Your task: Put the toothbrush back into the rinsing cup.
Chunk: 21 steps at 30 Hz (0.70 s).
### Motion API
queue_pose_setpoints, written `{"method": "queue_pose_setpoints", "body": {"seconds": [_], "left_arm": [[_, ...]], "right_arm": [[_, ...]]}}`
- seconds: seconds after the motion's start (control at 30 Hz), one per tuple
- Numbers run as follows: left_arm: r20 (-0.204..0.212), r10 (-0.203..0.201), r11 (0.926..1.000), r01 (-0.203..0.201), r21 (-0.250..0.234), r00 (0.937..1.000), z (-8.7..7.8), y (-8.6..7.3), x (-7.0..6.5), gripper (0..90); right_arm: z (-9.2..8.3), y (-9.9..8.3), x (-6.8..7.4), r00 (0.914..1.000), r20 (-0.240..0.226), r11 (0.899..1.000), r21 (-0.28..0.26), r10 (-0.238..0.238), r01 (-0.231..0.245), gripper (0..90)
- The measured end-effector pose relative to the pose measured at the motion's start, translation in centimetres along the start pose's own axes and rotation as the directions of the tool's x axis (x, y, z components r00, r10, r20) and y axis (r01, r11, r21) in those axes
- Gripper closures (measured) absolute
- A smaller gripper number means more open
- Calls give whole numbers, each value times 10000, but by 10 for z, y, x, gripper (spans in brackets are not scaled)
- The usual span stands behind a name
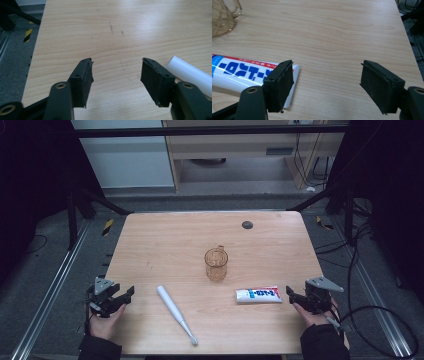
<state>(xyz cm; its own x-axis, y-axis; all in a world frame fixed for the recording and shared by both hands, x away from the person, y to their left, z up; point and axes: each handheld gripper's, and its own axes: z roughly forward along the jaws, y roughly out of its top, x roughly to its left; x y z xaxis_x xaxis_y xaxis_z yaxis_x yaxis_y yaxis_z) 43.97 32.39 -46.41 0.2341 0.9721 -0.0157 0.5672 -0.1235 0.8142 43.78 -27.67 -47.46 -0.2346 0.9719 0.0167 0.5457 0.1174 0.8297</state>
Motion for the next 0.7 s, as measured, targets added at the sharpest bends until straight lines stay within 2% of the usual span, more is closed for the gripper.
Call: {"method": "queue_pose_setpoints", "body": {"seconds": [0.07, 0.13, 0.17, 0.2, 0.23, 0.27, 0.33, 0.37, 0.4, 0.43, 0.53, 0.57, 0.6, 0.63, 0.7], "left_arm": [[184, 225, 9997, -226, 49, 9996, -3, 1, -8, 447], [273, 275, 9996, -278, 80, 9992, -3, 1, -10, 466], [556, 322, 9994, -330, 140, 9979, -3, 1, -15, 476], [556, 322, 9994, -330, 140, 9979, -3, 1, -15, 485], [854, 433, 9986, -458, 272, 9954, -4, -1, -19, 503], [854, 433, 9986, -458, 272, 9954, -4, -1, -19, 527], [1205, 763, 9963, -805, 303, 9898, -6, -1, -26, 560], [1205, 763, 9963, -805, 303, 9898, -6, -1, -26, 570], [1407, 941, 9946, -993, 303, 9856, -8, -1, -31, 581], [1407, 941, 9946, -993, 303, 9856, -8, -1, -31, 595], [1748, 1197, 9905, -1297, 466, 9773, -9, -2, -40, 623], [1853, 1283, 9888, -1401, 515, 9743, -9, -2, -43, 638], [2111, 1389, 9859, -1552, 629, 9676, -9, -3, -48, 667], [2111, 1389, 9859, -1552, 629, 9676, -9, -3, -48, 685], [2355, 1500, 9821, -1722, 763, 9602, -8, -4, -53, 698]], "right_arm": [[-2, 0, 3, 9999, -90, 9999, -45, -116, 115, 275], [-3, 1, 5, 9998, -144, 9999, -105, -136, 135, 275], [-4, 1, 7, 9996, -200, 9997, -144, -186, 183, 278], [-4, 1, 7, 9996, -200, 9997, -144, -186, 183, 278], [-5, 1, 10, 9995, -254, 9997, -148, -210, 206, 294], [-7, 1, 12, 9993, -237, 9994, -224, -287, 281, 299], [-8, 1, 16, 9991, -241, 9989, -310, -358, 350, 307], [-9, 2, 18, 9990, -280, 9988, -332, -357, 348, 310], [-10, 2, 19, 9986, -335, 9985, -375, -405, 393, 311], [-10, 2, 19, 9986, -335, 9985, -375, -405, 393, 311], [-9, 1, 25, 9970, -570, 9984, -267, -520, 506, 319], [-9, 1, 27, 9963, -641, 9982, -221, -569, 556, 324], [-7, 1, 30, 9950, -705, 9974, -175, -712, 701, 331], [-7, 1, 30, 9943, -752, 9971, -156, -755, 745, 332], [-6, 1, 30, 9943, -771, 9972, -125, -739, 731, 336]]}}
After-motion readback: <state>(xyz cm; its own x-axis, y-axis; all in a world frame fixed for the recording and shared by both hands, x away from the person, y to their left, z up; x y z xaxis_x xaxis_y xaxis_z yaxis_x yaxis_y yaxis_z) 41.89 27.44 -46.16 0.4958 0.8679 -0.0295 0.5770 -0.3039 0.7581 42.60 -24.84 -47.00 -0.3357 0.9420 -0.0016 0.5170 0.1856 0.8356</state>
